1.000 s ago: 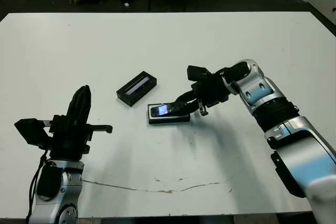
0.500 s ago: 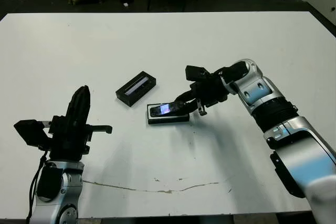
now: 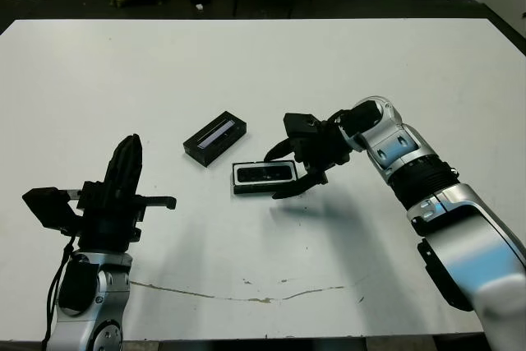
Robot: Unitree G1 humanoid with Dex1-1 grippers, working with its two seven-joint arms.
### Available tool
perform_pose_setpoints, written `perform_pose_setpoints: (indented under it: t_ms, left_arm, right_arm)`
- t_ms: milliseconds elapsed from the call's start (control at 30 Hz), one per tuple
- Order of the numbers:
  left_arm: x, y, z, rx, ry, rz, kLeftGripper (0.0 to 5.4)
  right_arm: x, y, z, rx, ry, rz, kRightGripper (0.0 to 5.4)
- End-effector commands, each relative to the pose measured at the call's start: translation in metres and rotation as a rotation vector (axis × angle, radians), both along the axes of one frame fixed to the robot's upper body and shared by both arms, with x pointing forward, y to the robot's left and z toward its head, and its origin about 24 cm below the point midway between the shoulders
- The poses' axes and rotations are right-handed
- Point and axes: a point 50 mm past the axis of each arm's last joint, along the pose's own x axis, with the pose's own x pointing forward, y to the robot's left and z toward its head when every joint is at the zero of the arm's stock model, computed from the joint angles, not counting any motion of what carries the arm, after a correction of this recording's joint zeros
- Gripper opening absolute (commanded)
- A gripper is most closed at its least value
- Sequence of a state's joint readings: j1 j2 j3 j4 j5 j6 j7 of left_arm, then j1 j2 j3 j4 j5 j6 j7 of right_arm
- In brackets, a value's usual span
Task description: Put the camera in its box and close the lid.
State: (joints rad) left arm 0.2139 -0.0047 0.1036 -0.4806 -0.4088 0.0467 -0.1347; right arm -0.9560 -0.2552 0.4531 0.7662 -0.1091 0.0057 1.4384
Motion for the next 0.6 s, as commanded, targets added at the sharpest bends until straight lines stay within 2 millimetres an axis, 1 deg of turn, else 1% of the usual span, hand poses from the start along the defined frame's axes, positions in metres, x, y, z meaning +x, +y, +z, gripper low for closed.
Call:
perform_pose_setpoints:
  t_ms: [33,133,167,300,433,500,600]
  left_arm:
    - [0.000,0.001,-0.006,0.004,0.042,0.007,0.00]
    - [-0.001,0.001,-0.006,0.009,0.038,0.011,0.00]
    - [0.000,0.001,-0.006,0.009,0.039,0.010,0.00]
    - [0.000,0.002,-0.006,0.007,0.038,0.002,0.00]
    - [0.000,0.002,-0.006,0.003,0.038,0.002,0.00]
    - [0.000,0.003,-0.006,0.007,0.036,0.002,0.00]
    - [0.000,0.003,-0.006,0.009,0.036,0.004,0.00]
  right_arm:
    - [0.000,-0.001,-0.001,-0.018,-0.002,0.012,4.66]
    - [0.000,-0.001,-0.001,-0.020,-0.018,0.018,5.33]
    - [0.000,-0.001,-0.001,-0.017,-0.018,0.018,5.37]
    - [0.003,-0.003,0.003,0.013,-0.005,-0.019,5.37]
    - [0.006,-0.010,0.016,0.090,-0.022,-0.061,5.37]
    - [0.007,-0.014,0.023,0.159,-0.018,-0.098,5.37]
    - [0.006,-0.022,0.036,0.295,-0.053,-0.233,5.37]
